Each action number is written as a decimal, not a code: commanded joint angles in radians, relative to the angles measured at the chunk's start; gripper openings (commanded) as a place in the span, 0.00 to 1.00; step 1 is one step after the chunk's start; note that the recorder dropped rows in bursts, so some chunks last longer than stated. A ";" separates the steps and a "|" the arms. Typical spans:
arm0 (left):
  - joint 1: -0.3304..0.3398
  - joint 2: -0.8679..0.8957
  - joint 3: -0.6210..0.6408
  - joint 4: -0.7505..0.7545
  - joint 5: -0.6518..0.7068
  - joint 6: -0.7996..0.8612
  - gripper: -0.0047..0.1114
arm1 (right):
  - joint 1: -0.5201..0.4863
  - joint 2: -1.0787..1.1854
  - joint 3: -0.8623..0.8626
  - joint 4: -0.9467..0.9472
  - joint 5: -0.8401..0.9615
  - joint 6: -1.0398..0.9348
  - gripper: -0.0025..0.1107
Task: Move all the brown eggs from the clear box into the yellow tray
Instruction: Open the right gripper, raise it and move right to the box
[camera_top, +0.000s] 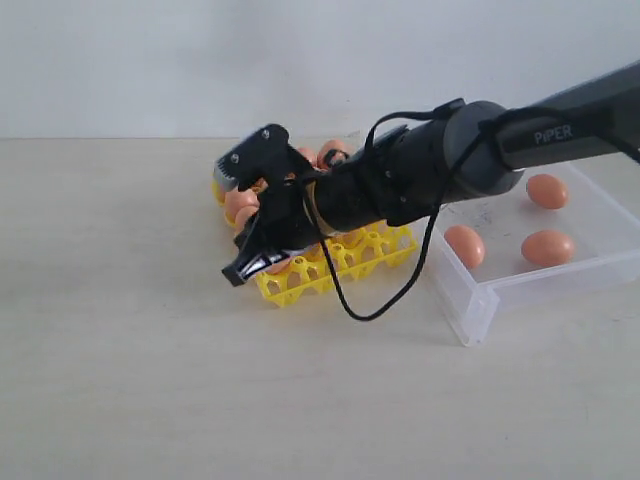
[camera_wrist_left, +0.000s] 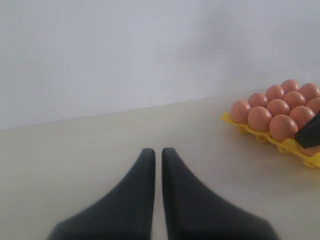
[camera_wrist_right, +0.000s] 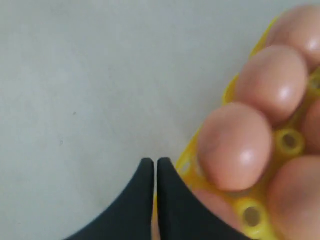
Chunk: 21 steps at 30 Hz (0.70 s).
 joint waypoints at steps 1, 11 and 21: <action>-0.005 -0.001 0.004 -0.002 -0.003 -0.005 0.07 | -0.008 -0.105 -0.044 0.094 0.143 -0.165 0.02; -0.005 -0.001 0.004 -0.002 -0.003 -0.005 0.07 | -0.168 -0.333 -0.113 1.312 1.125 -1.321 0.02; -0.005 -0.001 0.004 -0.002 -0.003 -0.005 0.07 | -0.374 -0.247 -0.213 1.501 1.200 -1.549 0.19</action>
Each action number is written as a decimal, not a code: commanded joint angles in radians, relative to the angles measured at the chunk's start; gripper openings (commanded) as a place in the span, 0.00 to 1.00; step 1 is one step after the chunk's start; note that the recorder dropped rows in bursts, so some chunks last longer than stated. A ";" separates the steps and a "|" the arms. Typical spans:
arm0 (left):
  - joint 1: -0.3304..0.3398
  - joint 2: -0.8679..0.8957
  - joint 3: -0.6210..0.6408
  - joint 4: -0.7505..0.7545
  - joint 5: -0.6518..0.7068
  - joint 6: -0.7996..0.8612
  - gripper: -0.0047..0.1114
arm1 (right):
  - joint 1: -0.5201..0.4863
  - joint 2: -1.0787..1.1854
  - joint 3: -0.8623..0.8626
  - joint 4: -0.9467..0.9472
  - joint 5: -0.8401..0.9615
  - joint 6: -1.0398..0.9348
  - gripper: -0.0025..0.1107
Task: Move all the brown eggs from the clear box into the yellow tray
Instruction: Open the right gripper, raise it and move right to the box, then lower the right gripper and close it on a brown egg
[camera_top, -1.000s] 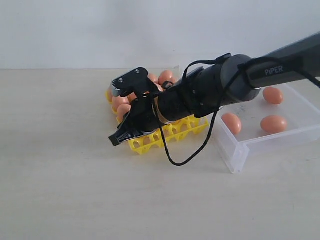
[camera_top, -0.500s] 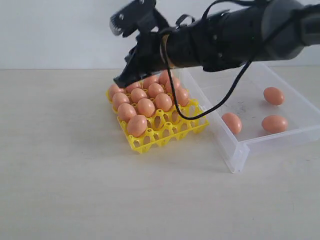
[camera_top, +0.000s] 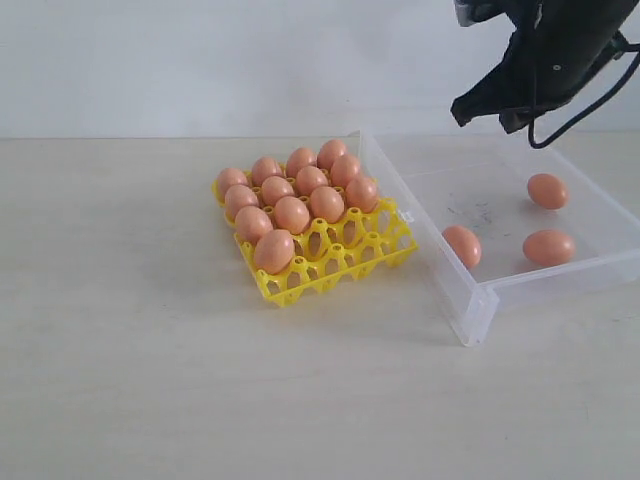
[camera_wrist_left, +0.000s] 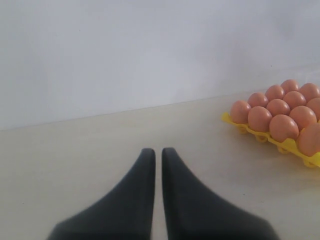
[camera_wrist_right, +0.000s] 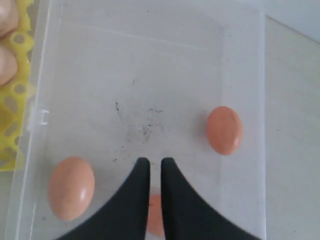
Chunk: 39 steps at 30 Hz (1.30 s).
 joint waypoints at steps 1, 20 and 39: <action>-0.005 -0.001 0.004 -0.002 -0.003 -0.005 0.07 | -0.015 0.042 -0.029 -0.012 0.078 -0.062 0.25; -0.005 -0.001 0.004 -0.002 -0.003 -0.005 0.07 | -0.134 0.484 -0.487 -0.036 0.302 0.027 0.49; -0.005 -0.001 0.004 -0.002 -0.003 -0.005 0.07 | -0.212 0.553 -0.496 0.048 0.212 -0.028 0.49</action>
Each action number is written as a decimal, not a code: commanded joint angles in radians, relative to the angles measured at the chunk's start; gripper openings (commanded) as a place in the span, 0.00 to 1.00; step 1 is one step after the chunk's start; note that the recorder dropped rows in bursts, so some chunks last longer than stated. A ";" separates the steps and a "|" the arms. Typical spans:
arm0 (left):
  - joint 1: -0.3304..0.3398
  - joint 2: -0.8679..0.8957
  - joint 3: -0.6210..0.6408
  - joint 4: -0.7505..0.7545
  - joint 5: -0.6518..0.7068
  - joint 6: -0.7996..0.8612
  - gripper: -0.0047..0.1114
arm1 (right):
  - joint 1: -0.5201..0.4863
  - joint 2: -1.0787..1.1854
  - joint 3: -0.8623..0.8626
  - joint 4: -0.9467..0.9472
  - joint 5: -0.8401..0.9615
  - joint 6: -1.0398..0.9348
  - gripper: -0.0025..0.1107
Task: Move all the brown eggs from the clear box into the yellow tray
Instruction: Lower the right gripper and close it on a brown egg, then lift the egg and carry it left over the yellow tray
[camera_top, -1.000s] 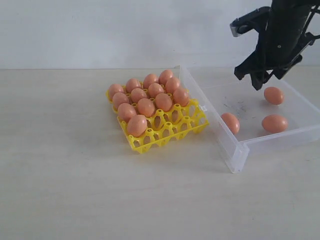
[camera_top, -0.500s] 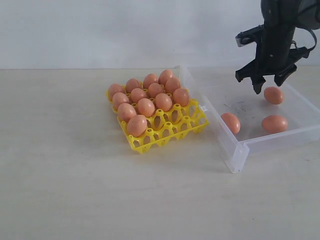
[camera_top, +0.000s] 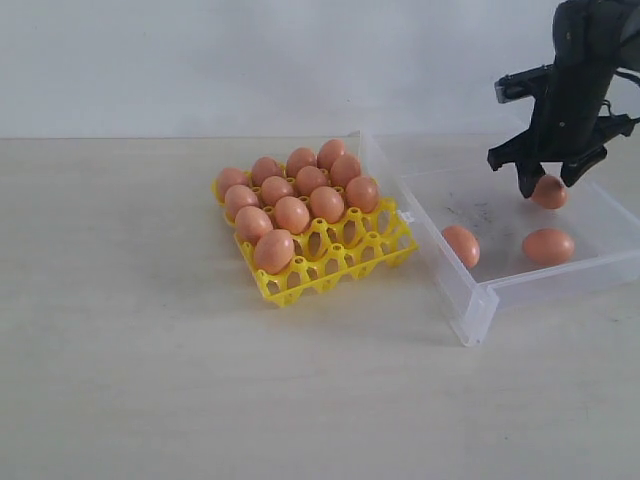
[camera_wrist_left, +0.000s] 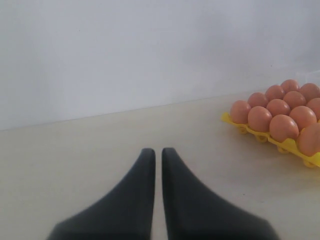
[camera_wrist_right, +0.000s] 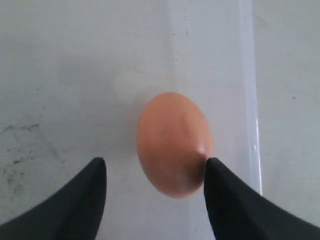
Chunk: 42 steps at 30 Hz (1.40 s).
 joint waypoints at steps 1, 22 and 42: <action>-0.005 -0.001 0.004 -0.002 -0.003 -0.005 0.07 | -0.009 0.016 -0.008 0.002 -0.054 -0.011 0.49; -0.005 -0.001 0.004 -0.002 -0.003 -0.005 0.07 | -0.009 0.116 -0.124 -0.006 -0.050 -0.055 0.35; -0.005 -0.001 0.004 -0.002 -0.003 -0.005 0.07 | -0.012 0.105 0.156 1.865 -0.595 -1.646 0.02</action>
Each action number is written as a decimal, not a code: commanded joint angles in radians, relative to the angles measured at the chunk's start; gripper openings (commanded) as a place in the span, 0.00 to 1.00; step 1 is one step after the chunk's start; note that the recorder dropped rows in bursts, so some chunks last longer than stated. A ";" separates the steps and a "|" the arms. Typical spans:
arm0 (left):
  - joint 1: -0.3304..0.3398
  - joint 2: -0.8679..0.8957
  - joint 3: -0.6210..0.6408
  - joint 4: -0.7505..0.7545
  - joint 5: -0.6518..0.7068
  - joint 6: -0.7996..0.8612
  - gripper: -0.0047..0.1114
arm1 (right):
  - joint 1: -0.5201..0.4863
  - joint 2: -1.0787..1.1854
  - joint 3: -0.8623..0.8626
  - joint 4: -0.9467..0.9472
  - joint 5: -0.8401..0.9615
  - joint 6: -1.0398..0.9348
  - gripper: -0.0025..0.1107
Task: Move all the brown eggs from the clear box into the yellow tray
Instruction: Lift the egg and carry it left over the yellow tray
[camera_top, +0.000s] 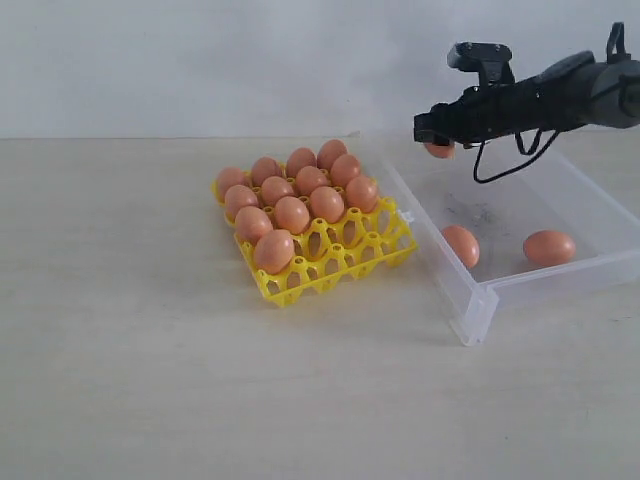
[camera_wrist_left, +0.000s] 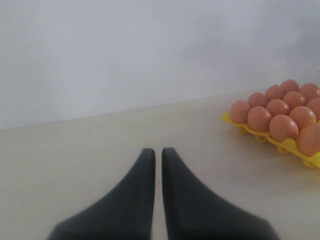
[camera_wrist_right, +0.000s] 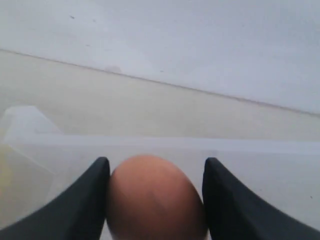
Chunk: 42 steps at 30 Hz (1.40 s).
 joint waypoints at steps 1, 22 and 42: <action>-0.005 -0.001 0.004 -0.002 -0.003 -0.005 0.07 | -0.010 -0.015 0.140 0.614 0.107 -0.797 0.02; -0.005 -0.001 0.004 -0.002 -0.003 -0.005 0.07 | -0.097 -0.082 0.267 0.614 0.739 -0.825 0.02; -0.005 -0.001 0.004 -0.002 -0.003 -0.005 0.07 | 0.195 -0.230 0.539 0.533 0.739 -1.016 0.02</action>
